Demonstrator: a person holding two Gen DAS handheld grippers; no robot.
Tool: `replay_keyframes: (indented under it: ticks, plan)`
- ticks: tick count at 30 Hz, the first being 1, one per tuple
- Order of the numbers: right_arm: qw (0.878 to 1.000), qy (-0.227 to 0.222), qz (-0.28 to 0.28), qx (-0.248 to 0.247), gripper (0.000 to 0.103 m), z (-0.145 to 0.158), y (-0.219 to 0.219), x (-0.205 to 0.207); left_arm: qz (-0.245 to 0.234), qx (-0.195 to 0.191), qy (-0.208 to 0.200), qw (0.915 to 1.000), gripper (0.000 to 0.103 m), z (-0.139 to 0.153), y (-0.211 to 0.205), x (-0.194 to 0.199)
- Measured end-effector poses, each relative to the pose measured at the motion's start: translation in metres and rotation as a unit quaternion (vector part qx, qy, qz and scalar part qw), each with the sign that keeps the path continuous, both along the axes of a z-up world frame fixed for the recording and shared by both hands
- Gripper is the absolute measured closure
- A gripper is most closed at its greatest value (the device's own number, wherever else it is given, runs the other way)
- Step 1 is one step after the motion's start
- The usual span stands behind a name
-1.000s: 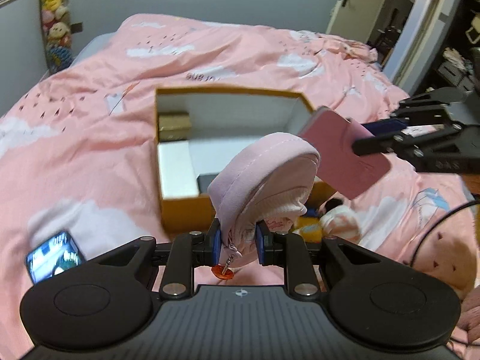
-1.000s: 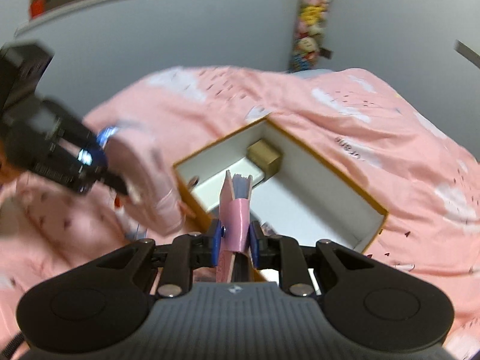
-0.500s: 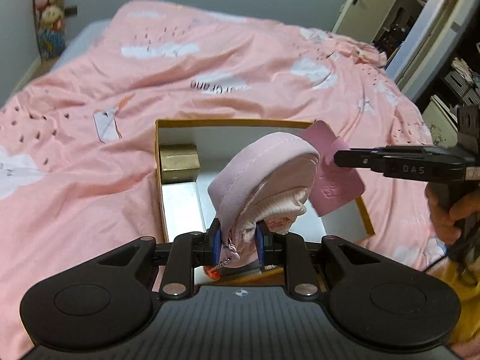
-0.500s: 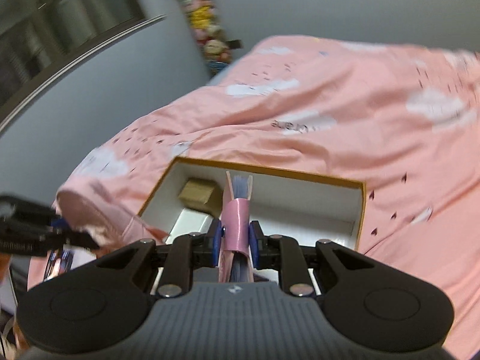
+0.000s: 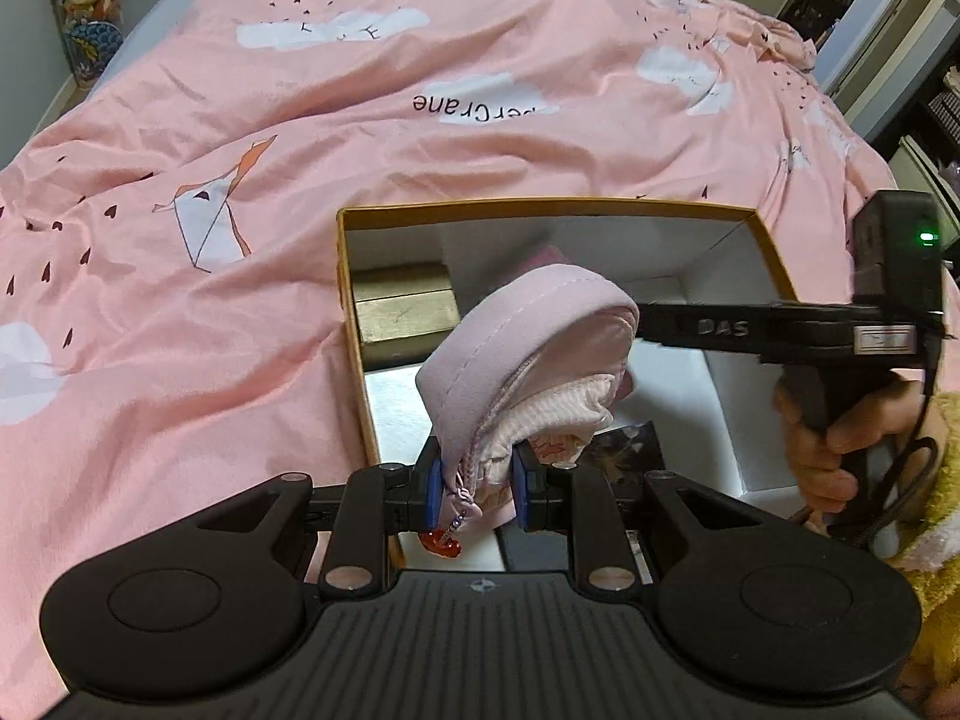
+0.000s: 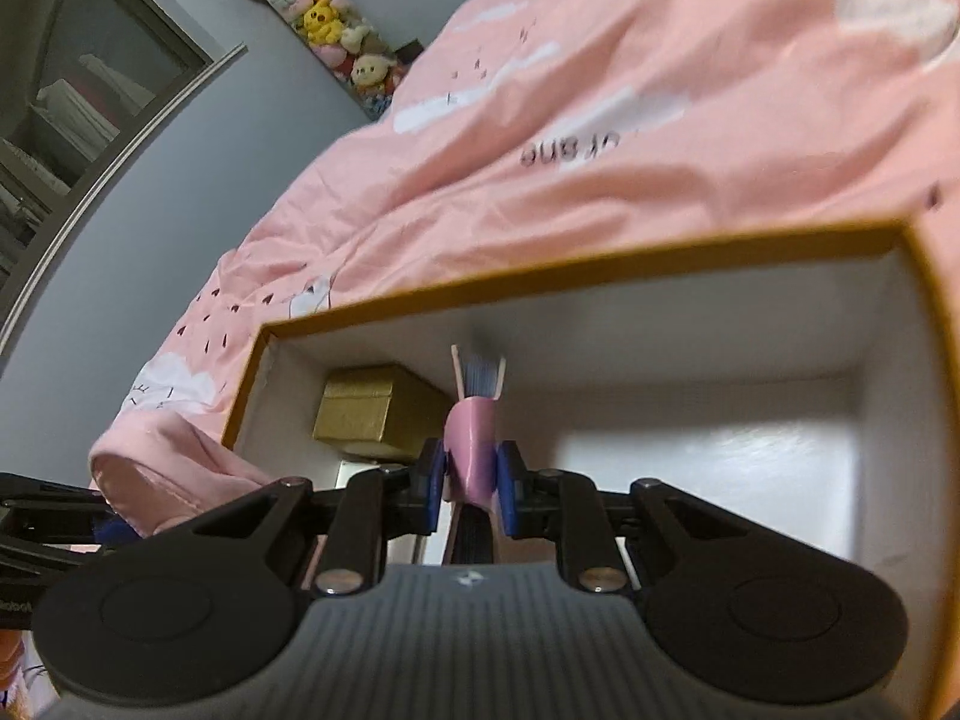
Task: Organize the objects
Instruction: 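Carry the pink pouch and pink backpack over the orange box with both tools, then lower the pink backpack and pink pouch into the box and open both tools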
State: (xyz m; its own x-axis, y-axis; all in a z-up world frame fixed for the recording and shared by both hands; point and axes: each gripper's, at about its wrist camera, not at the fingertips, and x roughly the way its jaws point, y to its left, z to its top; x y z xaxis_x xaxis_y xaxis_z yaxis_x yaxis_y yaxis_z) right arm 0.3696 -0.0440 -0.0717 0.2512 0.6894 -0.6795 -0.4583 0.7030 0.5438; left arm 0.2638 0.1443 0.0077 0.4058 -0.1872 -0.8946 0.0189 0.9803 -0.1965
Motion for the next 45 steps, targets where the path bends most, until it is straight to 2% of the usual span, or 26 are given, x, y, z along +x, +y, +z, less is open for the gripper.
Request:
replay_keyframes:
  ticks: [3,6,16,19,21,27,34,38,41,45]
  plan:
    - [0.999,0.034,0.001,0.012,0.084,-0.016,0.006,0.007,0.001,-0.001,0.006,1.0,0.078,-0.005,0.004,0.004]
    - [0.999,0.045,0.001,0.017,0.083,-0.021,0.007,0.01,-0.001,0.002,0.008,1.0,0.078,-0.007,0.007,0.006]
    - [0.996,0.069,0.008,-0.056,0.079,-0.036,0.016,0.02,-0.017,-0.002,0.012,0.9998,0.078,-0.011,0.003,0.016]
    - [0.994,0.096,0.025,-0.047,0.078,-0.046,0.018,0.021,-0.021,-0.002,0.016,0.9997,0.078,-0.012,0.002,0.017]
    - [0.992,0.099,0.041,-0.061,0.073,-0.05,0.022,0.02,-0.023,0.0,0.02,0.9995,0.078,-0.012,0.001,0.018]
    - [0.993,0.076,0.048,-0.077,0.068,-0.047,0.018,0.017,-0.025,0.003,0.027,0.9993,0.078,-0.015,-0.003,0.024]
    - [0.994,-0.013,0.038,-0.099,0.069,-0.013,0.0,0.011,-0.048,-0.029,0.036,0.9977,0.078,-0.016,-0.013,0.036]
    - [0.992,-0.055,0.028,-0.109,0.069,0.004,-0.016,0.003,-0.06,-0.028,0.056,0.9962,0.078,-0.028,-0.022,0.053]
    - [0.993,-0.057,0.028,-0.097,0.069,0.008,-0.022,-0.001,-0.073,-0.042,0.083,0.993,0.077,-0.042,-0.025,0.067]
    - [0.995,-0.051,0.041,-0.075,0.069,0.008,-0.021,-0.003,-0.072,-0.031,0.089,0.9929,0.075,-0.05,-0.026,0.078]
